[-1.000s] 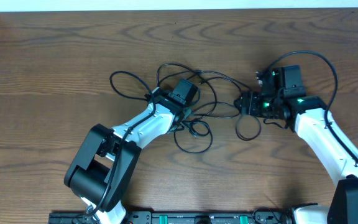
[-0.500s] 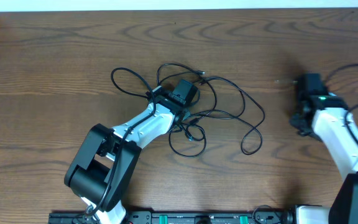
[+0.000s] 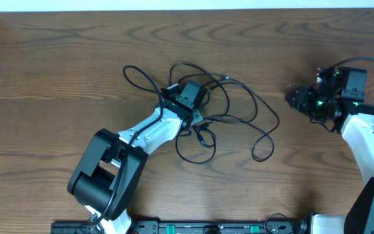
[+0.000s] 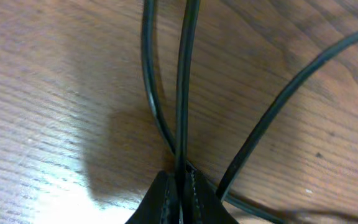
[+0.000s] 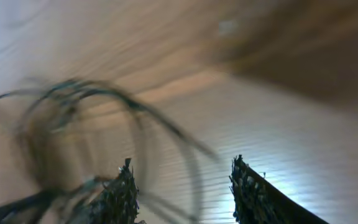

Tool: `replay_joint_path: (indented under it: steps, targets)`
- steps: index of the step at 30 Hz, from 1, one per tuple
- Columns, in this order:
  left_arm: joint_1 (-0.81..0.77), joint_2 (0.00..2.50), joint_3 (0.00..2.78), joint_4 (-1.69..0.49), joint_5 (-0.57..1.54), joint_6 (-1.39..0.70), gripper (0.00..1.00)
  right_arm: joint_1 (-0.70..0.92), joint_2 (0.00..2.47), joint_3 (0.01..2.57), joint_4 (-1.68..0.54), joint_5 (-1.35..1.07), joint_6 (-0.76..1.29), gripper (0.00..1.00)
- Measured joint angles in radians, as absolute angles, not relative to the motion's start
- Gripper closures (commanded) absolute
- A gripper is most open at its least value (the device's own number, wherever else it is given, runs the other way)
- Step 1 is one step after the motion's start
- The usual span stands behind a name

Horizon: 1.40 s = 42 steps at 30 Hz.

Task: Untangle cables

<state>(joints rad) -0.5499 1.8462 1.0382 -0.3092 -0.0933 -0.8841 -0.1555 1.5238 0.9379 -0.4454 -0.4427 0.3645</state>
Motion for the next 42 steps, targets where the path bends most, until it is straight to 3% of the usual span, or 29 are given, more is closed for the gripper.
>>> replay_joint_path:
  steps: [10,19,31,42]
  targets:
    - [-0.550,1.846,1.038,-0.305,-0.073,-0.829,0.93,0.067,1.571,0.938,-0.220,-0.533,0.590,0.54]
    - [-0.550,1.846,1.038,-0.304,-0.073,-0.829,0.92,0.265,1.803,0.937,0.083,-0.505,0.822,0.54]
    - [-0.550,1.846,1.038,-0.306,-0.082,-0.842,0.92,0.396,2.054,0.940,0.469,-0.569,1.034,0.59]
    - [-0.550,1.846,1.039,-0.306,-0.084,-0.864,0.92,0.467,2.106,0.958,0.548,-0.469,1.256,0.62]
